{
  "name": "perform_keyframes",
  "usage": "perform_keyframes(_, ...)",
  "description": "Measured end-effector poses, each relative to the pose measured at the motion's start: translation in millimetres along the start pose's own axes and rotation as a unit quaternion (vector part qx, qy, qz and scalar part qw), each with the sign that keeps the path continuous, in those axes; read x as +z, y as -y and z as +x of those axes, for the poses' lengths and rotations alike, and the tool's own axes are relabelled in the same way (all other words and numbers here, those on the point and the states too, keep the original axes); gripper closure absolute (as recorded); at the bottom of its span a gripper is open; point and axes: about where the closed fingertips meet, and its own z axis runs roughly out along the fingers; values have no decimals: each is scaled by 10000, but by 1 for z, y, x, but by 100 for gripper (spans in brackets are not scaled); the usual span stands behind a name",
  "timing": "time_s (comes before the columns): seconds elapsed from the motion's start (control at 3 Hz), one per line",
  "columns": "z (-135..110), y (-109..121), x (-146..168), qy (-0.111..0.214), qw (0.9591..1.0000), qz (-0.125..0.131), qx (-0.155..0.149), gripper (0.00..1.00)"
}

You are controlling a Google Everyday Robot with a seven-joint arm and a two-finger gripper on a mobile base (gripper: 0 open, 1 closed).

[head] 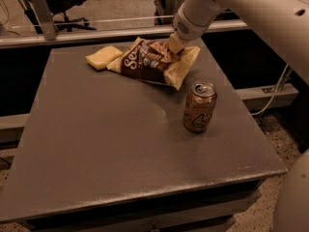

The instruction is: Move brown chip bag near sponge

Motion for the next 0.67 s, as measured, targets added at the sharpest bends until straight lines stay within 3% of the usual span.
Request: perform_keyframes(0.67,-14,-17,3,227,9992,-318,-112,12)
